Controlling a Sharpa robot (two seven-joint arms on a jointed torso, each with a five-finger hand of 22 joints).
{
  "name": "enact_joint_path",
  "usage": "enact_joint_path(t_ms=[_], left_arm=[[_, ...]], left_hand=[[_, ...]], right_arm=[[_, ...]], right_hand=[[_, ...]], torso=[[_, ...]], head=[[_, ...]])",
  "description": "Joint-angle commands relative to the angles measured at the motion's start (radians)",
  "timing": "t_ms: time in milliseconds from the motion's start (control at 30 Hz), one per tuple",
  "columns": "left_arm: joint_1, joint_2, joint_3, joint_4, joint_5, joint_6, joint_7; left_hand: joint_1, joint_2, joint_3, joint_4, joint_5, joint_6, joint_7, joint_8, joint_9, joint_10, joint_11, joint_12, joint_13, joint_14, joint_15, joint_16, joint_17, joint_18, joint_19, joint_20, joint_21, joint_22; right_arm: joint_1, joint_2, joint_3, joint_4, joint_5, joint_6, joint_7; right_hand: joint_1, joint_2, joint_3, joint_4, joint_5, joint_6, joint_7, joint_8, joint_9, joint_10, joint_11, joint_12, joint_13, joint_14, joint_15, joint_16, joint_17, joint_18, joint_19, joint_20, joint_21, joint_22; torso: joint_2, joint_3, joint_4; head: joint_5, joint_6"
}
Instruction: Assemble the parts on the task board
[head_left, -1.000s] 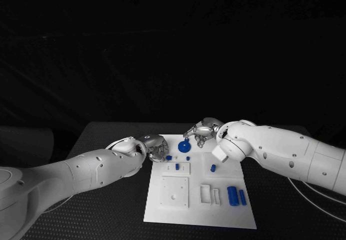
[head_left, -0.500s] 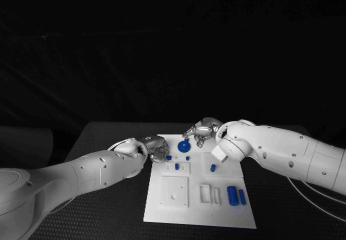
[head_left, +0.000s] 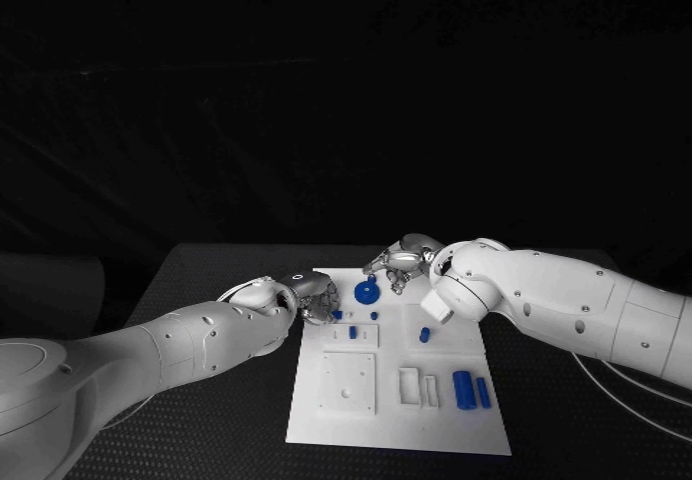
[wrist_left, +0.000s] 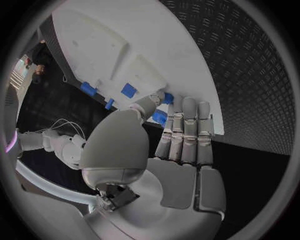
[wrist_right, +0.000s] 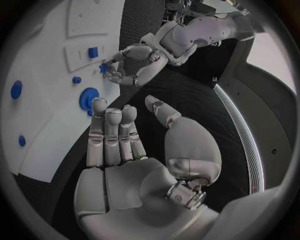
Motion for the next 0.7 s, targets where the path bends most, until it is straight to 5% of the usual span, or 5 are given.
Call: enact_joint_path(t_ms=[33, 367, 533, 700], left_arm=[[-0.012, 0.009, -0.004, -0.001, -0.001, 0.031, 0.004], [-0.019, 0.017, -0.007, -0.010, -0.043, 0.051, -0.015], [-0.019, 0.019, -0.023, -0.008, -0.064, 0.049, -0.017], [-0.023, 0.025, -0.026, -0.011, -0.082, 0.058, -0.023]], left_hand=[[0.000, 0.005, -0.001, -0.010, -0.001, 0.003, 0.001, 0.003, -0.002, -0.006, -0.001, -0.003, -0.002, 0.000, -0.006, 0.005, 0.001, 0.001, -0.003, -0.031, 0.003, 0.022], [-0.007, -0.030, -0.011, -0.026, -0.001, -0.024, 0.011, -0.009, -0.011, -0.030, 0.008, -0.008, -0.004, -0.004, 0.000, 0.004, 0.000, 0.002, -0.004, -0.028, 0.001, 0.020], [0.000, -0.058, -0.011, -0.036, -0.002, -0.039, 0.017, -0.016, -0.015, -0.041, 0.011, -0.006, -0.002, -0.006, 0.002, 0.003, -0.001, 0.004, -0.005, -0.025, 0.000, 0.020], [0.007, -0.054, -0.006, -0.039, -0.001, -0.033, 0.015, -0.011, -0.013, -0.040, 0.008, -0.001, 0.000, -0.005, 0.001, 0.004, -0.001, 0.004, -0.003, -0.025, 0.001, 0.020]], right_arm=[[0.000, 0.001, 0.001, 0.002, -0.008, 0.011, 0.011], [0.000, -0.003, 0.001, 0.008, -0.006, 0.011, 0.011], [0.000, -0.003, 0.001, 0.008, -0.006, 0.012, 0.011], [0.000, -0.003, 0.001, 0.010, -0.005, 0.012, 0.011]], right_hand=[[-0.007, -0.003, 0.004, -0.003, 0.004, 0.000, 0.007, -0.004, -0.002, -0.006, 0.000, 0.004, 0.002, -0.001, -0.007, 0.007, 0.001, 0.015, -0.006, 0.000, 0.003, 0.023], [-0.007, -0.003, 0.004, -0.003, 0.004, 0.000, 0.007, -0.004, -0.002, -0.006, 0.000, 0.003, 0.003, -0.001, -0.007, 0.007, 0.002, 0.015, -0.007, 0.000, 0.004, 0.023], [-0.007, -0.003, 0.004, -0.002, 0.004, 0.000, 0.007, -0.004, -0.002, -0.006, 0.000, 0.003, 0.003, -0.001, -0.007, 0.007, 0.002, 0.015, -0.007, 0.000, 0.005, 0.022], [-0.007, -0.003, 0.004, -0.002, 0.004, 0.000, 0.007, -0.004, -0.002, -0.006, 0.000, 0.003, 0.004, -0.001, -0.007, 0.007, 0.002, 0.015, -0.007, 0.000, 0.005, 0.022]], torso=[[0.000, 0.0000, 0.0001], [0.001, 0.0003, 0.0004], [0.000, 0.0000, 0.0014], [0.000, -0.0005, 0.0002]], head=[[-0.003, -0.002], [-0.006, -0.004], [-0.006, -0.006], [-0.006, -0.007]])
